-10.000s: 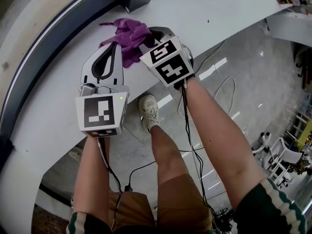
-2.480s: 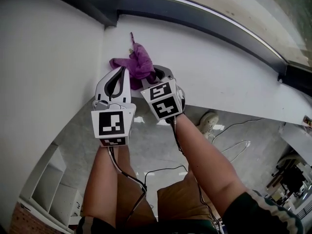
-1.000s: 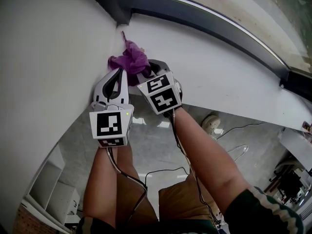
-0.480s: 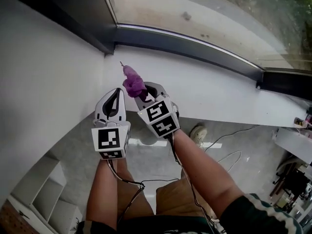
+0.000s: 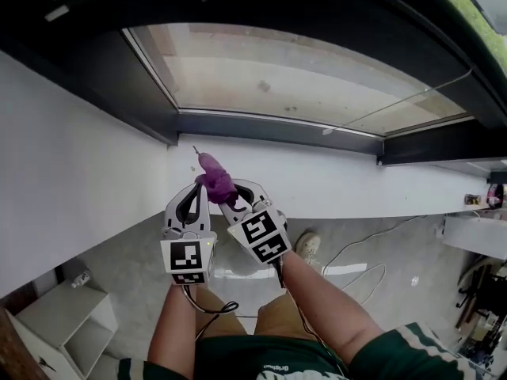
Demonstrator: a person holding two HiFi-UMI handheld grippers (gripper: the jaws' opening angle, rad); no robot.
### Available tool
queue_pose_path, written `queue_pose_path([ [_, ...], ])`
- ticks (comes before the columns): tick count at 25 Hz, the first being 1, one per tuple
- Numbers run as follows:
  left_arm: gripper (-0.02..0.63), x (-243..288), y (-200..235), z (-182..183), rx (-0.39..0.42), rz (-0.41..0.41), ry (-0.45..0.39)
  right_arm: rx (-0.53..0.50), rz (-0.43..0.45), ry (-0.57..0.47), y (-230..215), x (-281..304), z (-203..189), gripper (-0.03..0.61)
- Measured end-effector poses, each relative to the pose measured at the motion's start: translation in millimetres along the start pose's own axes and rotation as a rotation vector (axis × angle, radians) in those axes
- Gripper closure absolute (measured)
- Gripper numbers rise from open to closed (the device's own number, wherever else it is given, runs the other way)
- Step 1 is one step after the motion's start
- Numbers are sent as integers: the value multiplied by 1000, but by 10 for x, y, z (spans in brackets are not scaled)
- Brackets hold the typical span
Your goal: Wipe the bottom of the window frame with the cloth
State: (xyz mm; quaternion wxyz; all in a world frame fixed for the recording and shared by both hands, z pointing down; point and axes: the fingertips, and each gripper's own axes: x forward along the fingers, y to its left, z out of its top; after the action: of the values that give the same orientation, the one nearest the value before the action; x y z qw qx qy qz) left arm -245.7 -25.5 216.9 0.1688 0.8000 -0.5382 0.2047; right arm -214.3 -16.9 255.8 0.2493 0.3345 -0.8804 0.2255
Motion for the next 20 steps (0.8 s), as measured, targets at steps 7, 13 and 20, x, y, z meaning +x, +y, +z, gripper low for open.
queue_pose_path([
  [7, 604, -295, -386, 605, 10, -48, -28, 24, 40, -74, 59, -811, 410, 471],
  [13, 604, -478, -813, 1101, 55, -154, -66, -1, -19, -128, 22, -1456, 683, 471],
  [20, 604, -867, -1344, 1658, 105, -247, -97, 33, -112, -192, -106, -2233, 932, 471],
])
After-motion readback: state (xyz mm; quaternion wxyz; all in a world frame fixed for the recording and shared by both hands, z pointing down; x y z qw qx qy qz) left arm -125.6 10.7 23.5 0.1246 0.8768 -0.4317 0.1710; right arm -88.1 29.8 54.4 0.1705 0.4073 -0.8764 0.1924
